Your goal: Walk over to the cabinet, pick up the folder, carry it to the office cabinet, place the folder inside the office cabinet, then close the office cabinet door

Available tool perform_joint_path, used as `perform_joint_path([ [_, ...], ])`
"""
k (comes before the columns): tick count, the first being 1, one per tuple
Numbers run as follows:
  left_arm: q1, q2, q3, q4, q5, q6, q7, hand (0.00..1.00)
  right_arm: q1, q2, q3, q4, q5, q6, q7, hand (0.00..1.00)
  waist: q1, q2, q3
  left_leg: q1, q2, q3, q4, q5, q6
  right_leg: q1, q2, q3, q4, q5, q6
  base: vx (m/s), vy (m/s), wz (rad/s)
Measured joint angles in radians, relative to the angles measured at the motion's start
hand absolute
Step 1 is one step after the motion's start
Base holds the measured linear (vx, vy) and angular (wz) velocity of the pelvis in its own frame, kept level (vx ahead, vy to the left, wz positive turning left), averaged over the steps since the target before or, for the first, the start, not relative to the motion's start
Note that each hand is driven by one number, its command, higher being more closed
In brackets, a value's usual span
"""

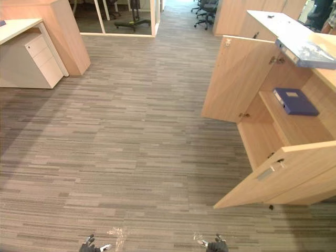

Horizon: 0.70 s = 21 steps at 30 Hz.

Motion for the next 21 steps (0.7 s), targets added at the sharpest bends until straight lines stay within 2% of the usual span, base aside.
perform_joint_path([
  [2,-0.005,-0.009,0.038,-0.019,-0.010,0.000,-0.002,0.00,-0.001,-0.003,0.002,-0.001,0.002,0.000,0.003,0.00,0.004,-0.006,0.016,-0.116,0.052,0.082,0.294,-0.020,-0.002,0.030,0.002,0.007,0.019,-0.003,-0.009,0.07,-0.004,-0.11],
  [4,-0.004,-0.022,0.071,-0.020,-0.038,0.000,0.000,0.00,-0.004,-0.005,0.005,-0.002,0.002,0.002,0.003,0.00,0.014,-0.003,0.019,-0.171,0.080,0.112,0.392,-0.059,0.003,0.056,0.003,0.021,0.014,-0.003,-0.010,0.15,0.003,-0.19],
  [5,-0.005,-0.026,0.085,-0.021,-0.047,0.000,0.001,0.00,-0.005,-0.009,0.005,-0.001,0.001,0.002,0.003,0.00,0.017,-0.004,0.020,-0.198,0.084,0.111,0.377,-0.081,0.004,0.072,-0.004,0.030,0.004,-0.003,-0.010,0.17,0.038,-0.28],
  [7,-0.006,-0.029,0.093,-0.021,-0.070,0.000,0.001,0.00,-0.007,-0.013,0.005,0.001,0.001,0.002,0.003,0.00,0.024,-0.006,0.022,-0.216,0.080,0.104,0.236,-0.075,0.004,0.078,-0.026,0.050,-0.001,-0.002,-0.005,0.12,0.104,-0.31],
  [9,-0.011,-0.032,0.104,-0.021,-0.085,0.000,0.001,0.00,-0.015,-0.009,0.003,0.000,0.001,0.003,0.003,0.00,0.025,-0.012,0.034,-0.218,0.081,0.090,0.004,-0.008,0.012,0.090,-0.067,0.073,-0.016,-0.003,0.028,0.14,0.244,-0.27],
  [11,-0.009,-0.040,0.108,-0.022,-0.086,0.000,0.002,0.00,-0.010,-0.012,0.013,0.001,0.001,0.003,0.003,0.00,0.026,-0.008,0.035,-0.196,0.082,0.105,-0.091,0.099,-0.008,0.097,-0.095,0.088,-0.025,-0.006,0.066,0.15,0.311,-0.19],
  [12,-0.008,-0.045,0.110,-0.023,-0.086,0.000,0.003,0.00,-0.007,-0.010,0.026,0.000,0.001,0.003,0.003,0.00,0.026,0.001,0.031,-0.177,0.075,0.141,-0.111,0.182,0.005,0.114,-0.114,0.094,-0.045,-0.006,0.092,0.16,0.311,-0.28],
  [13,-0.008,-0.041,0.113,-0.033,-0.086,0.000,0.003,0.00,-0.009,0.006,0.033,0.000,0.000,0.004,0.004,0.00,0.029,-0.010,0.034,-0.172,0.061,0.168,-0.106,0.189,0.018,0.120,-0.137,0.104,-0.057,-0.006,0.100,0.27,0.435,-0.35],
  [15,-0.010,-0.026,0.110,-0.041,-0.082,0.000,0.004,0.00,-0.009,0.041,0.033,0.000,-0.001,0.004,0.008,0.00,0.029,-0.043,0.019,-0.162,0.007,0.203,-0.103,0.152,0.058,0.123,-0.197,0.103,-0.074,0.041,0.152,0.28,0.374,-0.33],
  [16,-0.013,-0.024,0.102,-0.040,-0.082,0.000,0.003,0.00,-0.010,0.040,0.031,0.000,-0.002,0.005,0.008,0.00,0.029,-0.043,0.016,-0.154,-0.008,0.208,-0.106,0.142,0.068,0.125,-0.212,0.104,-0.075,0.053,0.164,0.24,0.280,-0.25],
  [18,-0.016,-0.018,0.067,-0.037,-0.080,0.000,0.001,0.00,-0.008,0.026,0.016,0.004,-0.002,0.009,0.009,0.00,0.029,-0.036,0.010,-0.113,-0.058,0.230,-0.124,0.124,0.088,0.130,-0.262,0.107,-0.052,0.068,0.179,0.22,0.261,-0.26],
  [19,-0.018,-0.020,0.048,-0.027,-0.077,0.000,0.000,0.00,-0.001,0.013,-0.011,0.004,-0.003,0.016,0.011,0.00,0.028,-0.020,0.001,-0.074,-0.088,0.251,-0.140,0.118,0.111,0.118,-0.300,0.110,0.014,0.068,0.179,0.26,0.321,-0.32],
  [20,-0.017,-0.027,0.024,-0.012,-0.076,-0.002,0.000,0.00,0.010,-0.006,-0.025,0.004,-0.005,0.024,0.018,0.00,0.029,0.007,-0.016,-0.038,-0.108,0.261,-0.153,0.104,0.130,0.077,-0.338,0.110,0.138,0.070,0.176,0.30,0.394,-0.30],
  [21,-0.018,-0.028,-0.001,-0.008,-0.076,-0.002,-0.001,0.00,0.014,-0.013,-0.041,0.002,-0.006,0.025,0.021,0.00,0.025,0.022,-0.023,-0.011,-0.121,0.266,-0.165,0.097,0.142,0.037,-0.370,0.105,0.248,0.077,0.164,0.24,0.332,-0.19],
])
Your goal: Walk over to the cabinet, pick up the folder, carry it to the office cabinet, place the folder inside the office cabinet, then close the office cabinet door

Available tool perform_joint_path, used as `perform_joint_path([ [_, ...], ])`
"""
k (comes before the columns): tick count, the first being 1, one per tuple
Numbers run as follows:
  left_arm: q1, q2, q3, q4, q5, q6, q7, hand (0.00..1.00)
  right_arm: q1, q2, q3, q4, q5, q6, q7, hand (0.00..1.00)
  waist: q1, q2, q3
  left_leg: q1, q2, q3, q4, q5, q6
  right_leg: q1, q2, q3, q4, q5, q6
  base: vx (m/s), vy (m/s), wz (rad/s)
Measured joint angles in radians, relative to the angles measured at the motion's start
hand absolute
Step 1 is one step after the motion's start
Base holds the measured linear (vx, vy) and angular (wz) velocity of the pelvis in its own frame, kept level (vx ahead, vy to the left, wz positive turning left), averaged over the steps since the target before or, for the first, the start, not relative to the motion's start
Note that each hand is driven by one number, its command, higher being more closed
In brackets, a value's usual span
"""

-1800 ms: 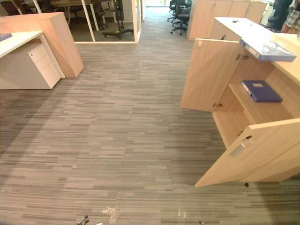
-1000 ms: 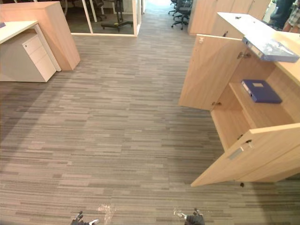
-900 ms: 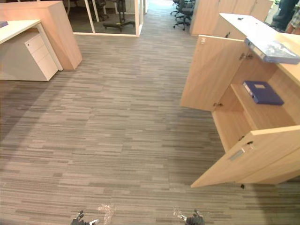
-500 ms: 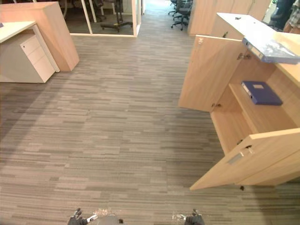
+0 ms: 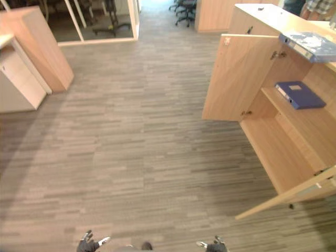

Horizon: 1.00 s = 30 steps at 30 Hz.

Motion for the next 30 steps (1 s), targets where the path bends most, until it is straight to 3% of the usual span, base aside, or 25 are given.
perform_joint_path([
  [1,-0.004,0.002,-0.024,0.000,-0.001,-0.001,-0.005,0.00,-0.001,-0.003,-0.008,-0.004,0.000,0.000,0.003,0.00,-0.009,0.006,-0.003,0.026,-0.014,0.003,-0.017,-0.005,0.006,-0.048,-0.038,-0.018,0.128,0.013,-0.035,0.21,0.295,0.05],
  [2,-0.018,0.006,-0.039,0.003,-0.002,-0.002,-0.007,0.00,-0.009,-0.007,-0.005,-0.013,0.000,-0.001,0.006,0.00,-0.027,0.006,-0.003,0.049,-0.029,-0.002,-0.042,-0.007,0.009,-0.113,-0.093,-0.069,0.309,0.019,-0.110,0.15,0.202,0.13],
  [4,-0.029,0.005,-0.060,0.005,-0.004,-0.003,-0.008,0.00,-0.020,-0.009,-0.002,-0.023,0.001,-0.003,0.004,0.00,-0.030,0.008,0.016,0.098,-0.037,-0.004,-0.070,-0.006,0.010,-0.168,-0.117,-0.123,0.461,-0.007,-0.150,0.17,0.152,0.00],
  [5,-0.031,0.002,-0.062,-0.001,-0.008,-0.004,-0.007,0.00,-0.021,-0.006,0.003,-0.035,0.001,-0.004,0.005,0.00,-0.031,0.005,0.033,0.143,-0.035,-0.002,-0.087,-0.006,0.010,-0.187,-0.094,-0.141,0.505,-0.045,-0.137,0.17,0.059,-0.14],
  [8,-0.049,-0.002,-0.081,0.013,-0.007,-0.004,-0.008,0.00,-0.028,0.002,0.013,-0.054,0.005,-0.021,0.006,0.00,-0.046,0.004,0.059,0.183,-0.014,-0.005,-0.097,-0.017,0.016,-0.247,0.020,-0.193,0.397,-0.111,-0.114,0.09,-0.094,-0.01],
  [11,-0.080,-0.029,-0.049,0.013,-0.004,0.003,-0.013,0.00,-0.036,0.013,0.036,-0.082,0.029,-0.024,0.005,0.00,-0.043,-0.013,0.099,0.208,0.002,0.003,-0.101,-0.048,-0.012,-0.280,0.095,-0.252,0.175,-0.099,-0.118,0.03,-0.188,-0.08],
  [12,-0.078,-0.029,-0.035,0.016,0.002,0.008,-0.022,0.00,-0.031,0.018,0.042,-0.082,0.047,-0.025,0.005,0.00,-0.047,-0.023,0.094,0.212,0.004,-0.005,-0.099,-0.056,-0.024,-0.280,0.108,-0.248,0.095,-0.055,-0.165,0.04,-0.192,0.03],
  [13,-0.077,-0.032,-0.030,0.015,0.004,0.012,-0.026,0.00,-0.025,0.020,0.042,-0.084,0.049,-0.025,0.005,0.00,-0.049,-0.028,0.084,0.212,0.011,-0.008,-0.099,-0.062,-0.032,-0.278,0.119,-0.251,0.086,-0.050,-0.192,0.11,-0.215,0.10],
  [15,-0.075,-0.050,0.022,0.008,0.041,0.018,-0.039,0.00,-0.017,0.024,0.042,-0.086,0.044,-0.025,0.004,0.00,-0.046,-0.017,0.078,0.211,0.067,-0.010,-0.096,-0.077,-0.076,-0.261,0.180,-0.287,0.048,-0.080,-0.198,0.18,-0.251,0.05],
  [17,-0.066,-0.052,0.052,-0.006,0.054,0.026,-0.042,0.00,-0.007,0.032,0.036,-0.094,0.044,-0.025,0.003,0.00,-0.049,-0.015,0.073,0.209,0.110,-0.018,-0.057,-0.084,-0.097,-0.226,0.220,-0.318,0.022,-0.102,-0.205,0.24,-0.324,0.23],
  [19,-0.058,-0.064,0.098,-0.033,0.051,0.035,-0.041,0.00,0.012,0.044,0.020,-0.102,0.042,-0.024,0.003,0.00,-0.049,-0.022,0.062,0.176,0.196,-0.052,0.099,-0.137,-0.116,-0.145,0.290,-0.363,-0.043,-0.121,-0.213,0.27,-0.392,0.46],
  [20,-0.057,-0.066,0.115,-0.047,0.039,0.037,-0.041,0.00,0.026,0.048,0.018,-0.101,0.041,-0.024,0.004,0.00,-0.049,-0.024,0.047,0.106,0.257,-0.066,0.284,-0.169,-0.131,-0.110,0.328,-0.384,-0.081,-0.118,-0.219,0.17,-0.267,0.41],
  [23,-0.056,-0.078,0.160,-0.080,0.029,0.038,-0.023,0.00,0.031,0.041,0.017,-0.092,0.043,-0.021,0.004,0.00,-0.038,-0.018,0.037,-0.095,0.387,-0.067,0.745,-0.175,-0.137,-0.046,0.399,-0.386,-0.148,-0.118,-0.220,0.24,-0.200,-0.03],
  [25,-0.061,-0.071,0.152,-0.083,0.033,0.037,-0.005,0.00,0.030,0.037,0.008,-0.079,0.042,-0.021,0.000,0.00,-0.033,-0.019,0.039,-0.163,0.400,-0.048,0.823,-0.178,-0.132,-0.016,0.406,-0.380,-0.175,-0.118,-0.220,0.18,-0.082,-0.13],
  [27,-0.067,-0.068,0.132,-0.083,0.037,0.034,0.001,0.00,0.023,0.030,-0.008,-0.073,0.039,-0.020,-0.005,0.00,-0.025,-0.016,0.049,-0.197,0.388,-0.037,0.759,-0.188,-0.117,0.008,0.403,-0.375,-0.191,-0.117,-0.220,0.13,-0.028,-0.14],
  [28,-0.068,-0.069,0.124,-0.081,0.037,0.032,0.005,0.00,0.016,0.021,-0.008,-0.069,0.039,-0.018,-0.006,0.00,-0.015,-0.008,0.059,-0.225,0.367,-0.064,0.643,-0.194,-0.106,0.023,0.398,-0.354,-0.199,-0.117,-0.216,0.10,0.043,-0.25],
  [30,-0.065,-0.066,0.123,-0.077,0.037,0.031,0.007,0.00,0.001,0.022,-0.005,-0.068,0.039,-0.018,-0.006,0.00,-0.013,-0.011,0.067,-0.239,0.336,-0.109,0.531,-0.191,-0.110,0.025,0.384,-0.336,-0.200,-0.117,-0.204,0.10,0.094,-0.31],
])
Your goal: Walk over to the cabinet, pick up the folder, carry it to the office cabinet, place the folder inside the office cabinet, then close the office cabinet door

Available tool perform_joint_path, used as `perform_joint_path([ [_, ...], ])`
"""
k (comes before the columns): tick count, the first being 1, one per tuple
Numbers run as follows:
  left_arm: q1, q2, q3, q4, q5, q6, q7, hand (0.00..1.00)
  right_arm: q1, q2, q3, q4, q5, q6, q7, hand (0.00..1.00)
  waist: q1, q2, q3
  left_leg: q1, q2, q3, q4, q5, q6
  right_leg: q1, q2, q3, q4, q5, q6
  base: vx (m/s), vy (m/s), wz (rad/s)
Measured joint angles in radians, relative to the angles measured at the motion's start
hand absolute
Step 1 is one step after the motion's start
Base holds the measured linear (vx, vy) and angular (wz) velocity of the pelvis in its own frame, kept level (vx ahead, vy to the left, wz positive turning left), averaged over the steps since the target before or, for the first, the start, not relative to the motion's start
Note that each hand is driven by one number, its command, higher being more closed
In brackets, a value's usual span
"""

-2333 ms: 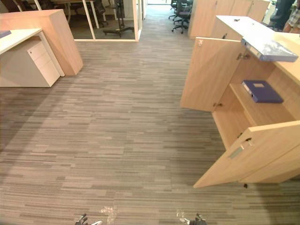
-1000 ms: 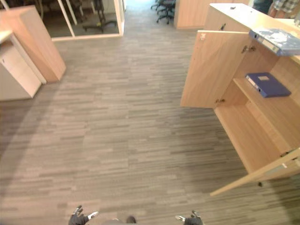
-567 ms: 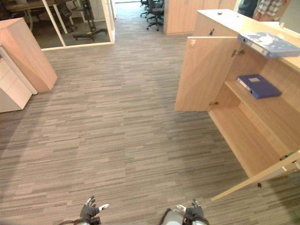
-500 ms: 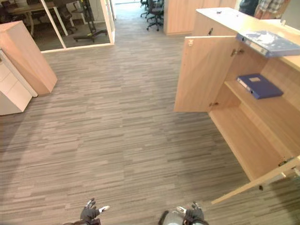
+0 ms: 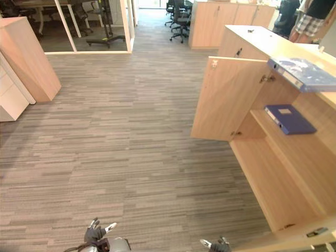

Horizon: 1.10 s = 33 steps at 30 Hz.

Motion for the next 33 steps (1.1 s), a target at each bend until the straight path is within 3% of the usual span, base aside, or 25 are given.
perform_joint_path([
  [2,0.004,-0.007,0.028,0.012,-0.031,-0.007,0.010,0.00,-0.016,-0.003,0.017,0.008,0.000,-0.001,-0.001,0.00,0.016,-0.002,0.005,0.005,-0.065,-0.112,-0.285,0.057,-0.022,-0.006,-0.037,0.042,0.003,0.001,0.033,0.12,0.184,-0.46],
  [4,0.007,-0.018,0.061,0.018,-0.049,-0.011,0.017,0.00,-0.017,-0.003,0.044,0.013,0.001,-0.002,-0.001,0.00,0.033,-0.001,0.004,0.038,-0.097,-0.153,-0.412,0.127,-0.037,0.000,-0.070,0.088,0.016,-0.006,0.067,0.16,0.291,-0.66],
  [5,0.012,-0.024,0.082,0.029,-0.059,-0.014,0.021,0.00,-0.016,-0.002,0.052,0.014,0.001,-0.003,-0.001,0.00,0.036,0.005,0.001,0.071,-0.114,-0.164,-0.442,0.195,-0.057,0.017,-0.084,0.117,0.015,-0.007,0.095,0.23,0.343,-0.68],
  [7,0.015,-0.032,0.110,0.058,-0.090,-0.016,0.024,0.00,-0.018,-0.003,0.057,0.020,0.003,-0.005,0.000,0.00,0.036,0.016,-0.017,0.085,-0.141,-0.190,-0.441,0.296,-0.052,0.030,-0.101,0.148,0.008,-0.006,0.125,0.29,0.354,-0.47],
  [9,0.007,-0.009,0.120,0.094,-0.128,-0.018,0.026,0.00,-0.014,0.008,0.055,0.046,0.005,-0.006,0.001,0.00,0.028,-0.028,-0.045,0.102,-0.218,-0.146,-0.447,0.261,-0.008,0.033,-0.184,0.175,-0.021,0.017,0.173,0.36,0.355,-0.29],
  [11,0.004,0.000,0.117,0.115,-0.127,-0.017,0.026,0.00,-0.020,0.000,0.038,0.056,0.005,-0.006,0.005,0.00,0.033,-0.030,-0.047,0.149,-0.270,-0.091,-0.485,0.250,0.022,0.032,-0.251,0.216,0.000,0.027,0.189,0.33,0.370,-0.47],
  [13,0.018,0.016,0.091,0.136,-0.116,-0.015,0.026,0.00,-0.014,-0.005,0.034,0.069,0.004,-0.004,0.013,0.00,0.033,-0.021,-0.045,0.234,-0.318,-0.046,-0.547,0.249,0.046,0.016,-0.314,0.255,0.081,0.028,0.192,0.25,0.370,-0.62],
  [15,0.035,0.037,0.034,0.134,-0.078,-0.015,0.025,0.00,0.007,-0.006,0.007,0.059,0.003,-0.003,0.023,0.00,0.015,-0.007,-0.051,0.307,-0.361,-0.032,-0.594,0.232,0.072,-0.052,-0.397,0.255,0.295,0.032,0.185,0.19,0.275,-0.29],
  [16,0.035,0.043,0.019,0.134,-0.070,-0.015,0.024,0.00,0.009,-0.008,-0.002,0.057,0.004,-0.003,0.024,0.00,0.011,-0.008,-0.051,0.320,-0.369,-0.027,-0.602,0.228,0.078,-0.074,-0.420,0.246,0.348,0.037,0.170,0.17,0.259,-0.18],
  [17,0.036,0.049,-0.002,0.134,-0.042,-0.015,0.020,0.00,0.014,-0.015,-0.003,0.053,0.004,-0.004,0.024,0.00,0.005,-0.004,-0.051,0.343,-0.374,-0.008,-0.626,0.226,0.081,-0.114,-0.461,0.204,0.446,0.055,0.112,0.10,0.193,-0.26],
  [19,0.040,0.053,-0.020,0.134,-0.015,-0.014,0.014,0.00,0.016,-0.015,-0.001,0.046,0.004,-0.006,0.023,0.00,-0.003,-0.005,-0.053,0.362,-0.368,0.018,-0.657,0.227,0.083,-0.140,-0.479,0.150,0.497,0.060,0.095,0.07,0.131,-0.48],
  [21,0.039,0.058,-0.042,0.134,0.001,-0.013,0.008,0.00,0.011,-0.015,-0.002,0.038,0.004,-0.007,0.024,0.00,-0.008,0.006,-0.042,0.384,-0.340,0.047,-0.684,0.228,0.081,-0.174,-0.429,0.141,0.494,0.016,0.134,0.07,-0.020,-0.69],
  [22,0.030,0.059,-0.063,0.134,0.000,-0.011,0.005,0.00,0.006,-0.015,-0.004,0.028,0.004,-0.007,0.024,0.00,-0.023,0.016,-0.032,0.391,-0.301,0.059,-0.687,0.217,0.079,-0.209,-0.361,0.135,0.497,-0.033,0.141,0.05,-0.114,-0.54],
  [25,-0.009,0.058,-0.070,0.135,0.001,-0.009,0.004,0.00,-0.004,-0.013,-0.004,0.015,0.004,-0.007,0.023,0.00,-0.034,0.014,-0.005,0.416,-0.254,0.071,-0.686,0.201,0.054,-0.252,-0.298,0.056,0.492,-0.055,0.125,0.02,-0.184,-0.21],
  [27,-0.038,0.034,-0.073,0.131,0.013,-0.009,-0.009,0.00,0.008,-0.004,-0.002,-0.011,0.000,-0.007,0.022,0.00,-0.035,-0.005,0.001,0.431,-0.249,0.074,-0.683,0.187,0.031,-0.274,-0.277,0.032,0.358,-0.022,0.076,0.06,-0.288,0.06],
  [28,-0.043,0.025,-0.074,0.124,0.030,-0.007,-0.020,0.00,0.017,-0.004,-0.009,-0.013,0.005,-0.008,0.023,0.00,-0.039,-0.017,-0.001,0.443,-0.251,0.064,-0.675,0.178,0.010,-0.267,-0.270,0.031,0.316,-0.011,0.007,0.13,-0.279,0.01],
  [29,-0.041,0.001,-0.063,0.111,0.041,-0.008,-0.021,0.00,0.018,-0.016,-0.011,-0.017,0.004,-0.007,0.022,0.00,-0.038,0.011,-0.011,0.446,-0.225,0.068,-0.662,0.164,0.014,-0.261,-0.231,0.028,0.291,-0.035,0.021,0.17,-0.268,-0.08],
  [33,-0.027,-0.032,-0.019,0.085,0.044,-0.002,-0.021,0.00,0.030,-0.004,-0.040,-0.032,0.004,-0.004,0.022,0.00,-0.042,0.023,-0.020,0.449,-0.115,0.070,-0.571,0.120,-0.049,-0.185,-0.128,-0.012,0.237,-0.074,0.000,0.26,-0.331,0.02],
])
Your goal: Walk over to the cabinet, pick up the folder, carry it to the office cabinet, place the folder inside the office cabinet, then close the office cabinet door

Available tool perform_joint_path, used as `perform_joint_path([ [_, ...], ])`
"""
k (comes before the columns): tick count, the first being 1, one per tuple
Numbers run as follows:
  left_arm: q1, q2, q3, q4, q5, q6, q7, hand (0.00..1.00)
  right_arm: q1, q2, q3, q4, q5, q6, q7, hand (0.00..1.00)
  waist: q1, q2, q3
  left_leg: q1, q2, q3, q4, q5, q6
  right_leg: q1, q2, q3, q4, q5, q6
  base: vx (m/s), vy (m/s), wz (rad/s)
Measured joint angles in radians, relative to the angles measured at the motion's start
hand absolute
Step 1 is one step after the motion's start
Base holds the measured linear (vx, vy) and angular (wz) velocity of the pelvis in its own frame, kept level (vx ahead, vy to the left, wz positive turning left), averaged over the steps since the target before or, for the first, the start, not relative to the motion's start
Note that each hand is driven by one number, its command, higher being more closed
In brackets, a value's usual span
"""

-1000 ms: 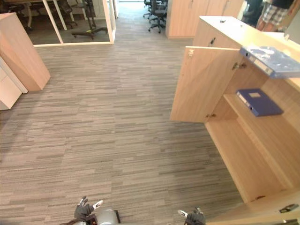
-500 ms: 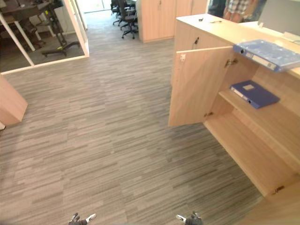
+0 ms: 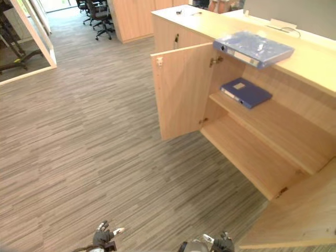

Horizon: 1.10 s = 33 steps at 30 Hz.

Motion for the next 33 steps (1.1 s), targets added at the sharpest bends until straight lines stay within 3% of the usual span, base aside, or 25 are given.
perform_joint_path([
  [2,0.005,-0.006,0.018,-0.026,0.000,0.007,-0.001,0.00,0.018,0.008,0.000,-0.011,0.000,0.000,0.001,0.00,-0.004,0.000,-0.009,-0.033,0.067,-0.002,0.157,-0.021,-0.030,0.068,0.068,-0.006,-0.087,0.000,-0.001,0.23,-0.271,0.02],
  [3,0.006,-0.013,0.034,-0.040,0.002,0.009,-0.002,0.00,0.032,0.013,0.000,-0.022,0.001,0.000,0.001,0.00,-0.004,-0.005,-0.020,-0.112,0.117,-0.005,0.341,-0.040,-0.043,0.093,0.094,0.002,-0.118,0.000,-0.001,0.21,-0.186,-0.15],
  [6,0.004,-0.009,0.031,-0.061,0.006,0.012,-0.004,0.00,0.030,0.006,0.011,-0.017,0.000,0.004,-0.001,0.00,0.008,0.002,-0.023,-0.285,0.208,-0.028,0.824,-0.050,-0.035,0.161,0.132,0.061,-0.168,0.005,-0.008,0.29,-0.066,-0.63],
  [8,0.002,0.001,0.003,-0.061,0.005,0.012,-0.002,0.00,0.023,0.002,0.035,-0.017,0.000,0.005,-0.003,0.00,0.012,0.001,-0.021,-0.339,0.209,-0.009,0.899,-0.069,-0.008,0.196,0.132,0.110,-0.189,0.005,-0.013,0.24,0.021,-0.75],
  [12,-0.016,0.020,-0.047,-0.060,0.005,0.007,0.005,0.00,-0.026,0.004,0.056,0.001,-0.001,0.009,-0.023,0.00,0.030,-0.004,-0.012,-0.441,0.145,-0.048,0.736,-0.116,0.041,0.216,0.094,0.214,-0.193,0.009,-0.006,0.20,0.135,-0.90],
  [13,-0.018,0.024,-0.054,-0.061,0.004,-0.004,0.008,0.00,-0.045,0.003,0.079,0.003,-0.001,0.009,-0.025,0.00,0.035,-0.008,-0.002,-0.458,0.093,-0.110,0.622,-0.115,0.040,0.229,0.068,0.244,-0.194,0.013,0.003,0.19,0.249,-0.88],
  [15,-0.015,0.026,-0.060,-0.061,-0.003,-0.011,0.019,0.00,-0.062,0.001,0.119,0.002,0.000,0.000,-0.031,0.00,0.047,-0.009,0.000,-0.443,0.007,-0.250,0.368,-0.050,0.026,0.229,0.031,0.288,-0.200,0.020,0.041,0.22,0.346,-0.93],
  [16,-0.002,0.018,-0.059,-0.053,-0.006,-0.016,0.030,0.00,-0.067,-0.010,0.143,0.001,-0.001,-0.007,-0.030,0.00,0.060,0.015,-0.008,-0.437,-0.018,-0.369,0.240,0.124,0.006,0.231,0.033,0.326,-0.208,0.016,0.092,0.23,0.382,-0.67],
  [17,-0.013,0.033,-0.059,-0.036,-0.010,-0.016,0.033,0.00,-0.075,0.007,0.153,0.013,0.000,-0.008,-0.031,0.00,0.056,-0.005,-0.005,-0.437,-0.050,-0.381,0.259,0.111,-0.035,0.239,0.010,0.346,-0.215,0.010,0.125,0.31,0.430,-0.41],
  [18,-0.019,0.053,-0.059,-0.031,-0.020,-0.016,0.041,0.00,-0.077,0.025,0.157,0.022,-0.001,-0.007,-0.029,0.00,0.052,-0.037,-0.008,-0.432,-0.081,-0.388,0.243,0.104,-0.023,0.234,-0.027,0.348,-0.226,0.036,0.140,0.24,0.333,-0.07],
  [20,-0.015,0.063,-0.046,0.003,-0.042,-0.014,0.043,0.00,-0.085,0.029,0.154,0.026,-0.004,-0.008,-0.029,0.00,0.054,-0.051,-0.009,-0.426,-0.116,-0.347,0.249,0.080,0.016,0.234,-0.079,0.355,-0.239,0.082,0.173,0.24,0.382,-0.22],
  [22,-0.008,0.070,-0.031,0.016,-0.066,-0.013,0.047,0.00,-0.092,0.022,0.154,0.025,-0.010,-0.008,-0.027,0.00,0.058,-0.047,-0.010,-0.396,-0.140,-0.307,0.233,0.065,0.041,0.233,-0.110,0.385,-0.244,0.115,0.193,0.14,0.273,-0.51],
  [24,0.003,0.078,-0.025,0.034,-0.070,-0.013,0.046,0.00,-0.093,0.012,0.157,0.043,-0.040,-0.008,-0.014,0.00,0.064,-0.032,-0.012,-0.318,-0.168,-0.220,0.171,0.053,0.076,0.196,-0.173,0.424,-0.173,0.151,0.208,0.11,0.322,-0.93],
  [26,0.021,0.079,-0.020,0.050,-0.067,-0.012,0.046,0.00,-0.085,0.004,0.158,0.056,-0.040,-0.001,-0.005,0.00,0.059,-0.013,-0.023,-0.260,-0.177,-0.158,0.119,0.047,0.087,0.130,-0.214,0.414,-0.061,0.181,0.180,0.03,0.264,-1.01],
  [27,0.038,0.079,-0.021,0.051,-0.063,-0.007,0.044,0.00,-0.076,-0.008,0.157,0.061,-0.039,-0.001,0.001,0.00,0.049,0.000,-0.027,-0.236,-0.178,-0.125,0.092,0.045,0.094,0.100,-0.239,0.358,-0.007,0.202,0.149,0.02,0.237,-0.84],
  [29,0.058,0.084,-0.022,0.054,-0.045,-0.004,0.037,0.00,-0.063,-0.020,0.156,0.064,-0.040,0.000,0.006,0.00,0.036,0.000,-0.030,-0.195,-0.180,-0.085,0.052,0.048,0.107,0.087,-0.276,0.232,0.046,0.208,0.134,0.03,0.154,-0.65],
  [31,0.073,0.087,-0.026,0.055,-0.038,-0.004,0.027,0.00,-0.044,-0.027,0.156,0.071,-0.040,0.000,0.010,0.00,0.029,0.003,-0.034,-0.162,-0.173,-0.060,0.021,0.049,0.106,0.086,-0.263,0.164,0.041,0.208,0.135,0.08,0.064,-0.56],
  [33,0.071,0.090,-0.042,0.072,-0.034,-0.003,0.023,0.00,-0.052,-0.034,0.144,0.073,-0.040,-0.001,0.010,0.00,0.015,0.018,-0.030,-0.157,-0.132,-0.046,0.003,0.043,0.115,0.036,-0.190,0.167,0.040,0.150,0.150,0.11,-0.047,-0.50],
])
